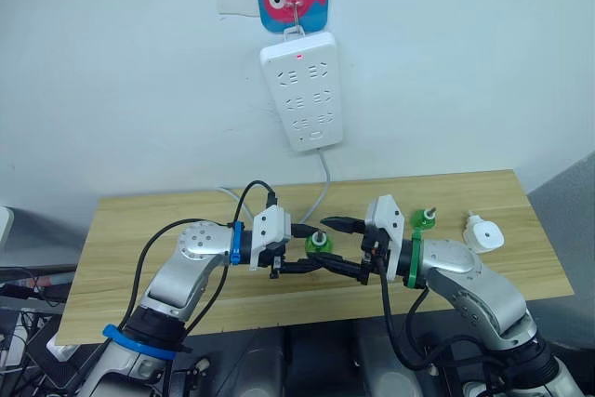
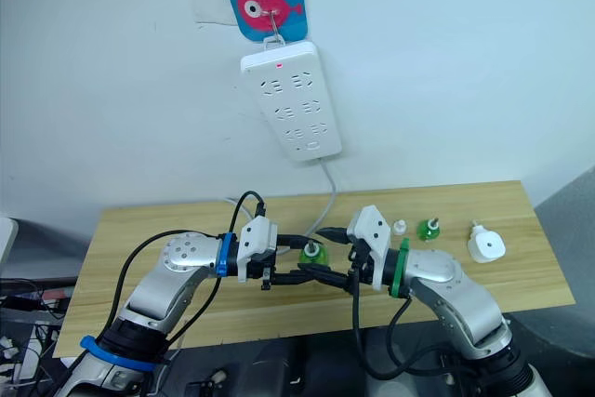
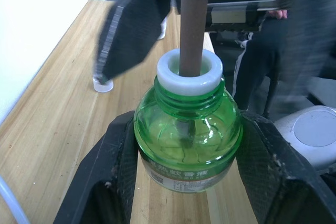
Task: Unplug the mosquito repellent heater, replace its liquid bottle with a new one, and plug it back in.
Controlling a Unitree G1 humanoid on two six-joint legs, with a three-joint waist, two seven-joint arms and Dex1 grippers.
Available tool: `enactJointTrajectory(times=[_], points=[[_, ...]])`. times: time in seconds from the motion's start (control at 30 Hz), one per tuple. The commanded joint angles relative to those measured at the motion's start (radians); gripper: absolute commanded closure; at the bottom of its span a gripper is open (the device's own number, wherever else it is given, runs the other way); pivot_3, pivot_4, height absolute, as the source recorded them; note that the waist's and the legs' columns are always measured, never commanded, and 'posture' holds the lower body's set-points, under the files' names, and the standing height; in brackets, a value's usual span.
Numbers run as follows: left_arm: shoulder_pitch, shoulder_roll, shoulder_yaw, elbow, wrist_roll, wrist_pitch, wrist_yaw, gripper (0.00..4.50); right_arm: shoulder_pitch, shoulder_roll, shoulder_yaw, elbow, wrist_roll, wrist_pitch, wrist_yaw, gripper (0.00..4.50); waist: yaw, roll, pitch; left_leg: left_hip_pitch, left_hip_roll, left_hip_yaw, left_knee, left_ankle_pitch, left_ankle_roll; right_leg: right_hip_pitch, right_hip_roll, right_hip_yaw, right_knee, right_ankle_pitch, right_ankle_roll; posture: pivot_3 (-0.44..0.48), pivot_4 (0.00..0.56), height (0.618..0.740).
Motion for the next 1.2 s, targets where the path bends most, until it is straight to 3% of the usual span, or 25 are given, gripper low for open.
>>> enactJointTrajectory(times=[0.03,0.1,0.13,0.37,0.43,0.6,0.63,0.87,1.0,1.2], points=[[0.011,0.001,0.004,-0.054,-0.018,-0.005,-0.001,2.23,0.022,0.000,0.020,-0.026,-0.018,-0.031,0.015,2.74,0.000,0.000,0.000,0.000,0.000,0.000,0.000,0.000,0.000,0.000,0.000,0.000,0.000,0.000,0.000,-0.103,0.261,0.740],[0.009,-0.004,0.009,-0.059,-0.025,0.007,0.006,2.23,0.038,0.001,0.035,-0.032,-0.039,-0.045,0.011,3.51,0.000,0.000,0.000,0.000,0.000,0.000,0.000,0.000,0.000,0.000,0.000,0.000,0.000,0.000,0.000,-0.101,0.259,0.740],[0.010,-0.007,0.011,-0.062,-0.029,0.013,0.010,2.23,0.045,0.003,0.037,-0.035,-0.045,-0.049,0.007,3.69,0.000,0.000,0.000,0.000,0.000,0.000,0.000,0.000,0.000,0.000,0.000,0.000,0.000,0.000,0.000,-0.101,0.253,0.740],[0.011,-0.015,0.019,-0.062,-0.034,0.007,0.009,2.23,0.051,0.032,0.002,-0.057,-0.011,-0.041,-0.010,3.68,0.000,0.000,-0.001,0.000,0.000,0.000,0.000,0.000,0.000,0.000,0.000,0.000,0.000,0.000,0.000,-0.100,0.242,0.740],[0.016,-0.025,0.037,-0.068,-0.062,0.036,0.019,1.52,0.053,0.044,-0.026,-0.059,0.006,-0.027,-0.032,3.68,0.000,-0.001,-0.002,0.000,0.000,0.000,0.000,0.000,0.000,0.000,0.000,0.000,0.000,0.000,0.000,-0.102,0.241,0.740],[0.056,-0.039,0.074,-0.120,-0.100,0.060,0.066,0.24,0.066,0.104,-0.186,-0.090,0.150,0.118,-0.169,3.68,0.000,-0.002,-0.002,0.000,0.000,0.000,0.000,0.000,0.000,0.000,0.000,0.000,0.000,0.000,0.000,-0.110,0.246,0.740],[0.071,-0.047,0.085,-0.137,-0.107,0.050,0.083,0.01,0.070,0.116,-0.224,-0.101,0.191,0.159,-0.206,3.68,0.000,-0.002,-0.003,0.000,0.000,0.000,0.000,0.000,0.000,0.000,0.000,0.001,0.000,0.000,0.000,-0.110,0.246,0.740],[0.151,-0.206,0.086,-0.216,-0.005,-0.115,0.312,0.00,0.104,0.304,-0.490,-0.107,0.712,0.412,-0.661,3.68,0.000,-0.002,-0.006,0.000,0.000,0.000,0.000,0.000,0.000,0.000,-0.001,0.002,0.001,0.000,0.000,-0.136,0.232,0.740],[0.161,-0.303,0.032,-0.200,0.092,-0.212,0.423,0.00,0.102,0.386,-0.520,-0.089,0.972,0.381,-0.947,3.68,-0.002,-0.002,-0.014,0.000,0.000,0.002,0.000,0.000,0.000,-0.001,0.000,0.002,0.001,0.000,0.000,-0.136,0.220,0.740],[0.186,-0.369,-0.012,-0.169,0.113,-0.226,0.495,0.00,0.094,0.362,-0.495,-0.080,1.188,0.309,-1.129,3.68,-0.005,0.000,-0.028,0.000,0.000,0.003,0.000,0.000,0.000,0.000,0.000,0.002,0.001,0.000,0.000,-0.131,0.216,0.740]])
